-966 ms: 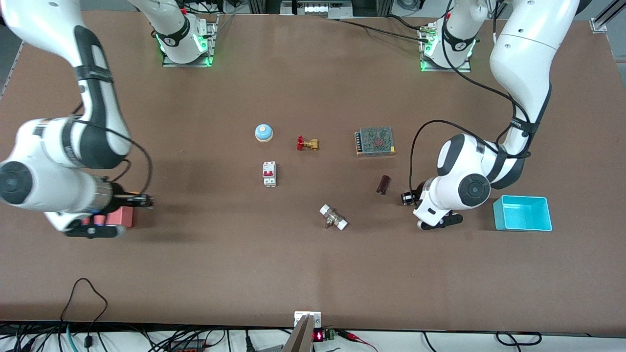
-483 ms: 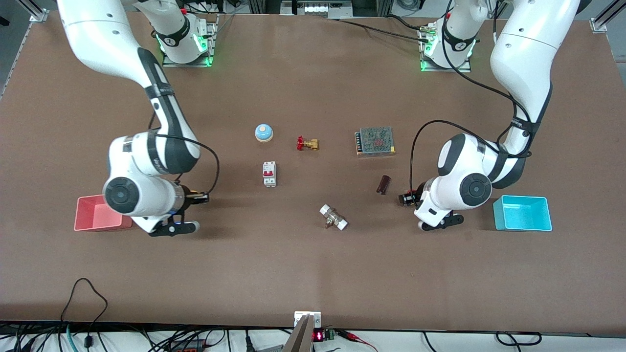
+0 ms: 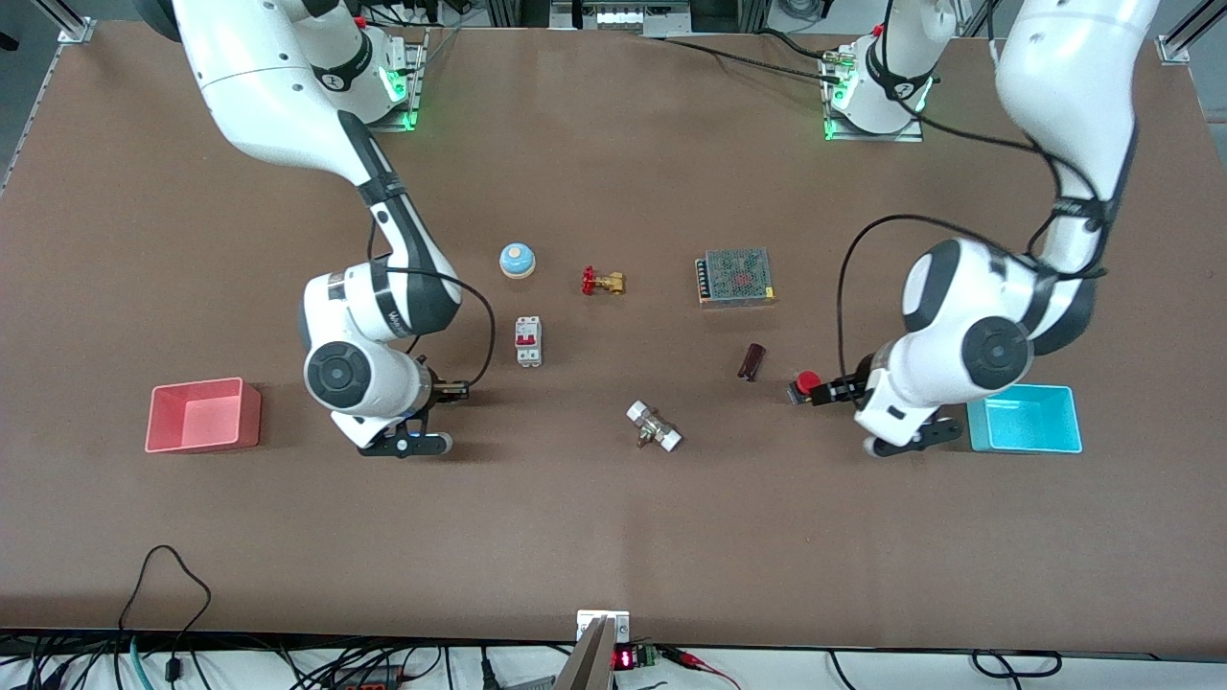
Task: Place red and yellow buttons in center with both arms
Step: 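Carry the yellow button with the right gripper while the left gripper carries the red, then release the red button with the left gripper while the right gripper releases the yellow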
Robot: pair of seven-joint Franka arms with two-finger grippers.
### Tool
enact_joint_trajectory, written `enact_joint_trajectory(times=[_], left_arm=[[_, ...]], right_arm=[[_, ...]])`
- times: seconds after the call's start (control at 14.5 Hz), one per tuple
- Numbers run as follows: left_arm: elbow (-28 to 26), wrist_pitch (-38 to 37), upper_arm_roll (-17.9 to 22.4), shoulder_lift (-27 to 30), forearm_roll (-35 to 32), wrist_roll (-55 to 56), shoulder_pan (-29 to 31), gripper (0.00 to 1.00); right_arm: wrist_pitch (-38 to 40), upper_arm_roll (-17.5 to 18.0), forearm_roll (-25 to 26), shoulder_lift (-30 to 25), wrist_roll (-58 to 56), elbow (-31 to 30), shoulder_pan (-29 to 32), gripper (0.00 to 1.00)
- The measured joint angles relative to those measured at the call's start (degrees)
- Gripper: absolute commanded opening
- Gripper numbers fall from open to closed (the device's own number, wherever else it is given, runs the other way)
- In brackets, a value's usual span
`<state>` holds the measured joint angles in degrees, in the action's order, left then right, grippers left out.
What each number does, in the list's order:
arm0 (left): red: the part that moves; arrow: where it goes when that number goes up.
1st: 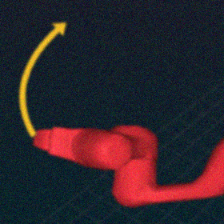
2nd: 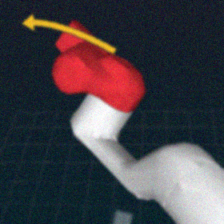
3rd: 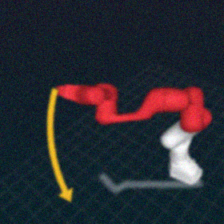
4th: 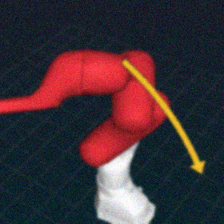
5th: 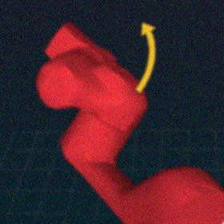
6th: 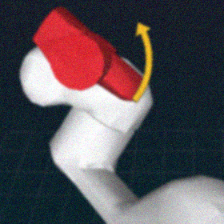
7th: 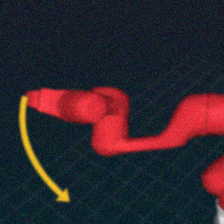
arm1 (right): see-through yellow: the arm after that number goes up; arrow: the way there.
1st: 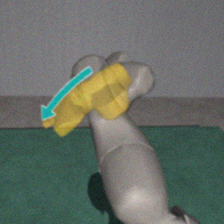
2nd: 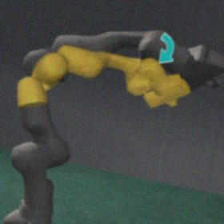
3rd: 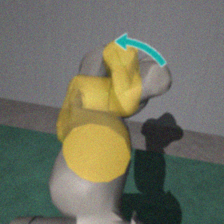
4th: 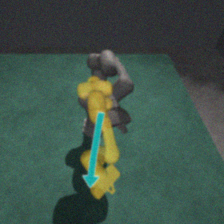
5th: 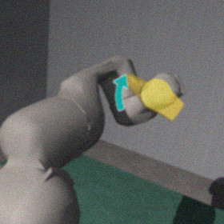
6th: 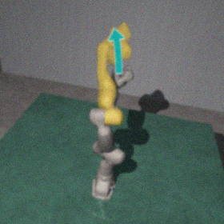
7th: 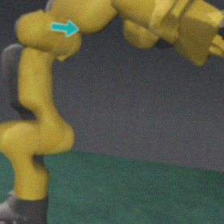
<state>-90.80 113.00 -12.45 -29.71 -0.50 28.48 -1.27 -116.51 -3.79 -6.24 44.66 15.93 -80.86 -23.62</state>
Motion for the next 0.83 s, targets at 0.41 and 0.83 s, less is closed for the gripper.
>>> enact_joint_trajectory(times=[0.41, 0.83], left_arm=[[0.6, -7.9, 1.0, 9.7, 0.0, -8.3, 4.8, 1.0], [0.6, -12.0, 1.0, 15.9, 0.0, -13.4, 7.1, 1.0]], right_arm=[[-0.6, 0.0, 0.0, 1.4, 0.1, -0.3, -0.6, 1.0], [-1.3, -1.1, 0.0, -0.5, 0.1, 0.8, -0.2, 1.0]])
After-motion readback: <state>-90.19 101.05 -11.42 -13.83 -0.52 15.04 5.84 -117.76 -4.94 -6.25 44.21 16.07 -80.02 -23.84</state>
